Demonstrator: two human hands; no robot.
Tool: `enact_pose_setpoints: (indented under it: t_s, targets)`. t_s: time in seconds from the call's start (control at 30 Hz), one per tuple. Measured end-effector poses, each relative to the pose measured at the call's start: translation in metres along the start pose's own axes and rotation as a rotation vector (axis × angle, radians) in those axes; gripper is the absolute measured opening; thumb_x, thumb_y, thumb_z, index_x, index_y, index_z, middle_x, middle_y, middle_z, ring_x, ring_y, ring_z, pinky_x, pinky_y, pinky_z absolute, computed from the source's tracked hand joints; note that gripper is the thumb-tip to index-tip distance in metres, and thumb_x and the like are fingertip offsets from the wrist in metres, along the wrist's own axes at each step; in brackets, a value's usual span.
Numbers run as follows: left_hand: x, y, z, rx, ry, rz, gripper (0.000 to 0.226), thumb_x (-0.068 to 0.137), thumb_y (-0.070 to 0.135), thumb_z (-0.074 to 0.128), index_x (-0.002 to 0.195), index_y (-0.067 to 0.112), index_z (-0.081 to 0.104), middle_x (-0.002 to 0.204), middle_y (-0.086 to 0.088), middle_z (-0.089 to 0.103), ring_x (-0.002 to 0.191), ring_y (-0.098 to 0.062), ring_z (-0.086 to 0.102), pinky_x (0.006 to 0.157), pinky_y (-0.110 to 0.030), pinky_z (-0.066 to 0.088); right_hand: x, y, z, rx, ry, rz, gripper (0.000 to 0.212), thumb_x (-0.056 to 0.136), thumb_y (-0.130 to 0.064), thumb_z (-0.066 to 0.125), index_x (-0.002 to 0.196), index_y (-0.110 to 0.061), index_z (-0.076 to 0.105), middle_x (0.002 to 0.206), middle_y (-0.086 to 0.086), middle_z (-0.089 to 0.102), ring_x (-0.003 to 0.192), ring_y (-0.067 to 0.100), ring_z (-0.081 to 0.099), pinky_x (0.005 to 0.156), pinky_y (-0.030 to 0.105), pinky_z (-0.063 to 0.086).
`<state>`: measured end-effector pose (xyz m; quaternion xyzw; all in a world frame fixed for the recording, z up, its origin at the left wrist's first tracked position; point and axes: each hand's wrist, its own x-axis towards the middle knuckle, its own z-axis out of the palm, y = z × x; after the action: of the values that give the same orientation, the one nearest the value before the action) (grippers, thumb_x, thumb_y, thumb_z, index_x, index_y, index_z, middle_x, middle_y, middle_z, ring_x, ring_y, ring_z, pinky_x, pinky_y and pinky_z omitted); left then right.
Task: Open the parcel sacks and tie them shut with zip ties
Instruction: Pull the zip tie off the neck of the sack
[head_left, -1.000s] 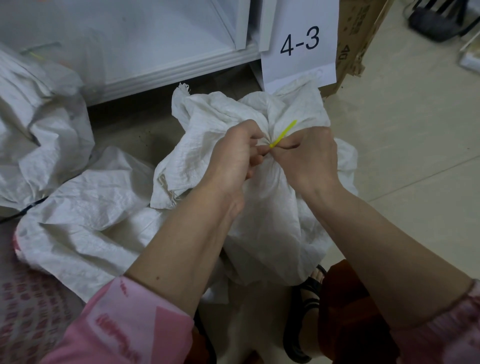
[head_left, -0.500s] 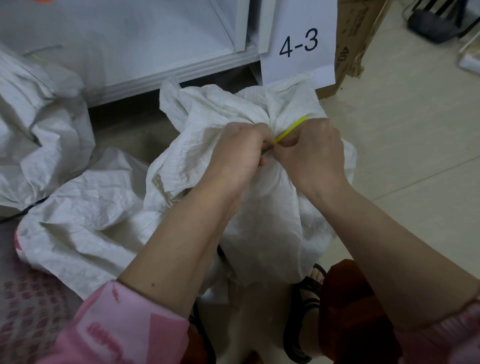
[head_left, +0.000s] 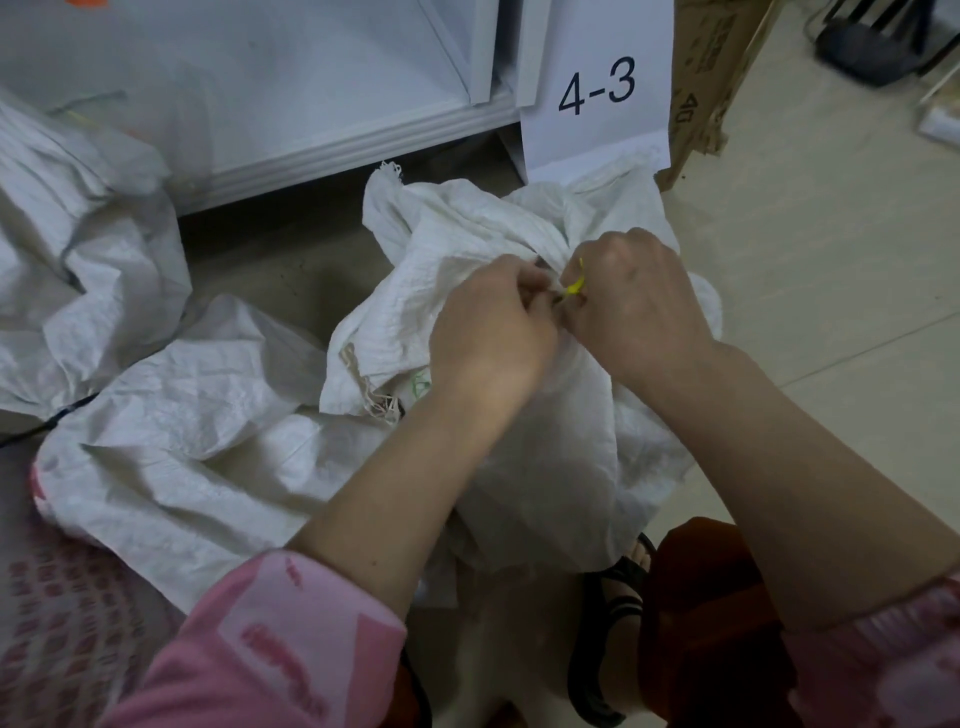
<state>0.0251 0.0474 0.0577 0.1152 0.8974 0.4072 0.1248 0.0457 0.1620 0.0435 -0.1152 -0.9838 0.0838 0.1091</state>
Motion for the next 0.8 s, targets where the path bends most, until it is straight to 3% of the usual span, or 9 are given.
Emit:
enact_pose_setpoints:
  t_s: [0.1,0.27,0.4,0.5,0.63,0.8]
  targets:
    - [-0.002,-0.006,0.008,0.259,0.191,0.171,0.023,0.092,0.020,0.051,0.101,0.025,0.071,0.102,0.004,0.063,0.089,-0.014,0.060,0.076,-0.034,0.050,0.000,-0.006,-0.001,0.032,0.065,-0.042,0.008,0.070,0.006,0.061,0.071,0.001,0.067,0.069,0.017,0.060,0.066,0.021,0.037,0.055,0.031,0.030]
    - [0.003,-0.011,0.011,0.099,0.311,0.273,0.014,0.085,0.018,0.063,0.089,0.022,0.076,0.081,0.000,0.066,0.074,-0.018,0.062,0.065,-0.038,0.050,-0.001,-0.006,-0.011,0.079,0.043,-0.054,0.012,0.074,-0.003,0.060,0.082,-0.002,0.069,0.079,0.014,0.063,0.078,0.026,0.051,0.065,0.038,0.042]
    - [0.003,-0.017,0.016,0.007,0.382,0.286,0.009,0.079,0.018,0.071,0.085,0.023,0.076,0.076,0.002,0.066,0.069,-0.018,0.063,0.061,-0.037,0.052,-0.004,-0.007,-0.014,0.139,0.106,-0.084,0.012,0.069,0.000,0.062,0.077,-0.002,0.070,0.072,0.013,0.063,0.071,0.027,0.051,0.061,0.029,0.033]
    - [0.004,-0.018,0.019,-0.143,0.387,0.228,0.009,0.076,0.015,0.075,0.084,0.019,0.076,0.079,0.005,0.068,0.073,-0.014,0.065,0.067,-0.038,0.054,-0.005,-0.006,-0.018,0.179,0.105,-0.103,0.012,0.067,0.001,0.063,0.076,-0.002,0.070,0.070,0.014,0.064,0.068,0.029,0.054,0.062,0.027,0.032]
    - [0.006,-0.015,0.021,-0.221,0.358,0.161,0.010,0.076,0.015,0.076,0.086,0.017,0.075,0.084,0.005,0.071,0.081,-0.011,0.067,0.075,-0.036,0.055,-0.001,-0.003,-0.026,0.184,0.000,-0.116,0.015,0.078,-0.005,0.063,0.087,-0.005,0.074,0.080,0.013,0.068,0.076,0.030,0.060,0.071,0.030,0.037]
    - [0.006,-0.013,0.020,0.011,0.351,0.205,0.016,0.076,0.033,0.076,0.090,0.026,0.075,0.089,0.006,0.063,0.082,-0.012,0.061,0.070,-0.035,0.053,0.000,-0.001,-0.026,0.199,-0.040,-0.095,0.015,0.087,-0.008,0.060,0.087,-0.005,0.075,0.083,0.012,0.071,0.074,0.023,0.060,0.065,0.023,0.036]
